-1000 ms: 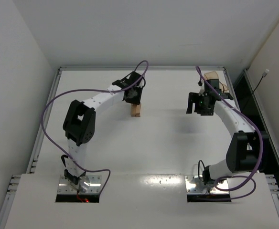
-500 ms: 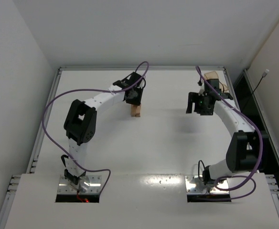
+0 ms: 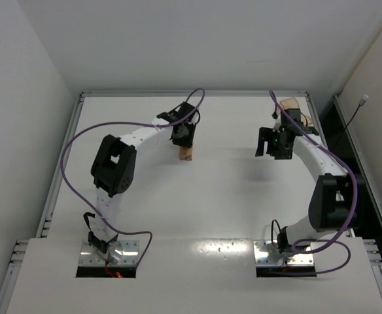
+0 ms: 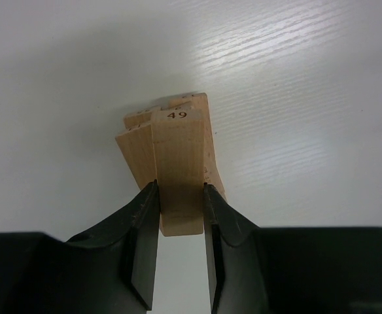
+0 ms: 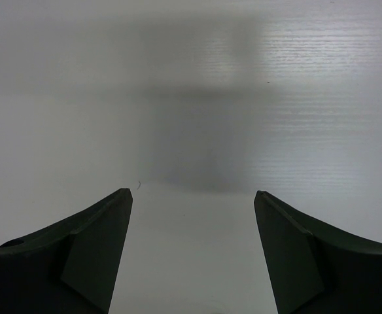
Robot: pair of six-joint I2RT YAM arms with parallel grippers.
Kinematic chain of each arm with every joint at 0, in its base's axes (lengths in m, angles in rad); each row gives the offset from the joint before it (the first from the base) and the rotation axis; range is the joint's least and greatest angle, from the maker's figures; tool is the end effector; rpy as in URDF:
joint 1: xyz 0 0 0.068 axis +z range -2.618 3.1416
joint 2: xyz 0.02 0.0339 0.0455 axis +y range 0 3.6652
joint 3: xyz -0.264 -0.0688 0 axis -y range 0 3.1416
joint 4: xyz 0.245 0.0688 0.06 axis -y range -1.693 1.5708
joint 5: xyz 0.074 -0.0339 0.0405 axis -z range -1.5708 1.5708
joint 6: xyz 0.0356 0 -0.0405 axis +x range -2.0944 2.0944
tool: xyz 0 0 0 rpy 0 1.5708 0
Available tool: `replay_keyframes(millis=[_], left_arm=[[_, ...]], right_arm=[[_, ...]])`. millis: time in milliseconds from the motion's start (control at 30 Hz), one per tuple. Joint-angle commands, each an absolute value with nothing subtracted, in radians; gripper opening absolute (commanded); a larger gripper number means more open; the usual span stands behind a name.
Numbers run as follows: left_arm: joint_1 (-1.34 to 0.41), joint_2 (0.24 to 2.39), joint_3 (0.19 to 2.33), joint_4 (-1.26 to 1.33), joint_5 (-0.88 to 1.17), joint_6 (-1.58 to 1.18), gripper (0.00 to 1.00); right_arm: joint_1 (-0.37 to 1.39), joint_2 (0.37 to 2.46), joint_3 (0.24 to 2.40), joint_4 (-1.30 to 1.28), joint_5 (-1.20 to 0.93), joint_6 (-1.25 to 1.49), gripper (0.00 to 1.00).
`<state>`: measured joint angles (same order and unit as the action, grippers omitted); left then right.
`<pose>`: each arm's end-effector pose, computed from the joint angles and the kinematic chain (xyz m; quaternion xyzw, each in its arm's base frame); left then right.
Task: Build the wood block tower
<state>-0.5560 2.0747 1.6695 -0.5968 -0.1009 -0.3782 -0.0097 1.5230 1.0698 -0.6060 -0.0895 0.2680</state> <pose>0.3885 -0.2372 0.2111 0.0710 0.9561 -0.0830 0.2720 0.3075 0.0002 0.2284 0.1226 0.9588 0.0755 0.2451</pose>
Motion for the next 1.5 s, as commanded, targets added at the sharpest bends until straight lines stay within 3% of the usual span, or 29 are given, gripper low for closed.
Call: replay_keyframes(millis=[0,233,367,400,433,467,500,633,667,1067,1467], left_arm=[[-0.549,2.079,1.669,-0.592,-0.109,-0.385,0.08],[-0.540,2.079,1.649,-0.592,-0.109,-0.385,0.08],[-0.540,2.079,1.638,-0.592,-0.120,-0.385,0.17],[-0.540,2.079,1.638,-0.592,-0.120,-0.385,0.24],[-0.540,2.079,1.638,-0.592,-0.120,-0.385,0.40],[-0.540,2.079,1.638,-0.592,-0.120,-0.385,0.47],[-0.540,2.079,1.638,-0.592,-0.120,-0.385,0.65],[-0.540,2.069,1.638,-0.592,-0.143,-0.394,0.95],[-0.540,2.069,1.638,-0.592,-0.155,-0.394,0.98],[-0.540,1.789,1.634,-0.572,-0.239,-0.368,1.00],[-0.519,1.601,1.267,-0.497,-0.319,-0.324,1.00]], right_arm=[[-0.018,1.526,1.117,-0.581,-0.115,0.264,0.73],[-0.028,1.545,1.117,-0.581,-0.124,0.264,0.73],[-0.028,1.545,1.126,-0.581,-0.124,0.264,0.73],[-0.028,1.545,1.126,-0.581,-0.133,0.264,0.73],[-0.028,1.545,1.126,-0.581,-0.133,0.264,0.73],[-0.028,1.545,1.126,-0.581,-0.133,0.264,0.73],[-0.028,1.554,1.126,-0.581,-0.133,0.264,0.73],[-0.028,1.554,1.126,-0.581,-0.133,0.264,0.73],[-0.028,1.554,1.126,-0.581,-0.133,0.264,0.73],[-0.009,1.505,1.028,-0.497,-0.123,0.212,0.73],[0.000,1.496,1.029,-0.445,-0.123,0.138,0.73]])
